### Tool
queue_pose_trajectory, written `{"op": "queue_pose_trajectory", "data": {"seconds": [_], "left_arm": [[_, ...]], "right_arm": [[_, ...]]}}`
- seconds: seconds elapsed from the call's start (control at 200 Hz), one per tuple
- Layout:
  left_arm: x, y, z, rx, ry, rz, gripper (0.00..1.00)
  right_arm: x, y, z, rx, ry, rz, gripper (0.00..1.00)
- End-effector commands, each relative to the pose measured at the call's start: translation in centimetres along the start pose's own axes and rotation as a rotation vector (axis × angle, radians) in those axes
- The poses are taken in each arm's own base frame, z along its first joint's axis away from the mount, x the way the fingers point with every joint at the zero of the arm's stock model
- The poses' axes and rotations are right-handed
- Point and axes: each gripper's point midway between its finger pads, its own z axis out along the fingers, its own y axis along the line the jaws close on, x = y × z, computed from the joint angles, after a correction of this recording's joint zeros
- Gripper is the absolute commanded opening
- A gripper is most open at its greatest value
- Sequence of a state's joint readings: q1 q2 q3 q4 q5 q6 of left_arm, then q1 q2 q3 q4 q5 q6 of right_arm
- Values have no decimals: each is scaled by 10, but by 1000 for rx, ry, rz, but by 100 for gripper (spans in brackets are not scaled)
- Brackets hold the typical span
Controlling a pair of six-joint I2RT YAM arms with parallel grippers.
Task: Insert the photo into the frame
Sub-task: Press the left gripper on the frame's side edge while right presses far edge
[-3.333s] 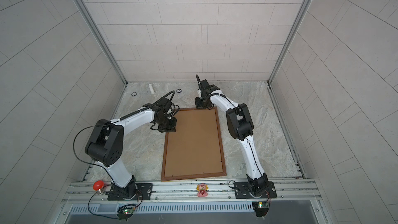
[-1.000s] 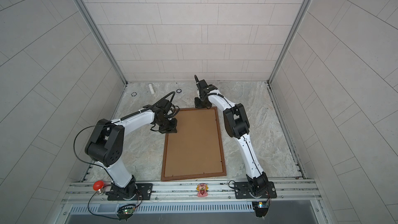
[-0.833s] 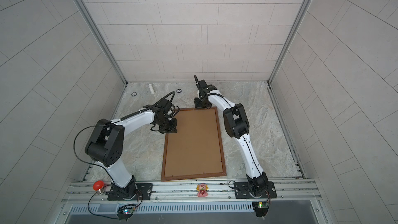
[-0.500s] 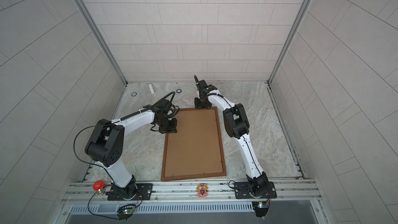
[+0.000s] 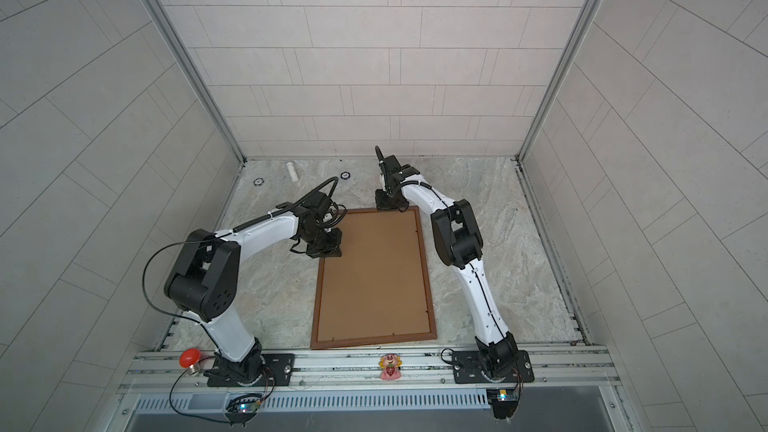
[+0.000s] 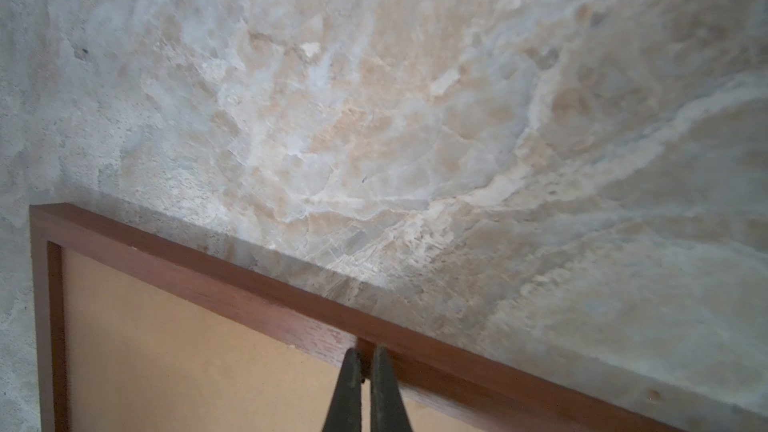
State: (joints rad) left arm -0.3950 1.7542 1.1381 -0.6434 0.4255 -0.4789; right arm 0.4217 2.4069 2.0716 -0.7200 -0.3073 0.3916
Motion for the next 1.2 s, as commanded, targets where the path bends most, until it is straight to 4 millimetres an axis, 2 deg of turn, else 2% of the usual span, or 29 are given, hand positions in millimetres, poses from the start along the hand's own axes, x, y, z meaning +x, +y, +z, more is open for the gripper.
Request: {"op": "queue_pose_trajectory", "data": {"seconds": [0.0,0.35,0.645,0.981,1.081,1.191], "left_arm": [[0,0,0,-13,8,7,0],[2,2,1,-18,13,5,0],[-1,0,0,-17,11,12,0],[-3,4,5,-34,11,12,0],[-3,3,5,-30,6,11,0],[-3,4,5,-31,10,11,0]], "right_arm": [[30,-7,5,45,97,2,0],[33,-6,5,48,106,0,0],[54,-22,10,111,168,9,0],[72,-25,24,145,209,-27,0],[62,-25,19,145,175,-30,0],[37,-19,0,124,125,-31,0]]}}
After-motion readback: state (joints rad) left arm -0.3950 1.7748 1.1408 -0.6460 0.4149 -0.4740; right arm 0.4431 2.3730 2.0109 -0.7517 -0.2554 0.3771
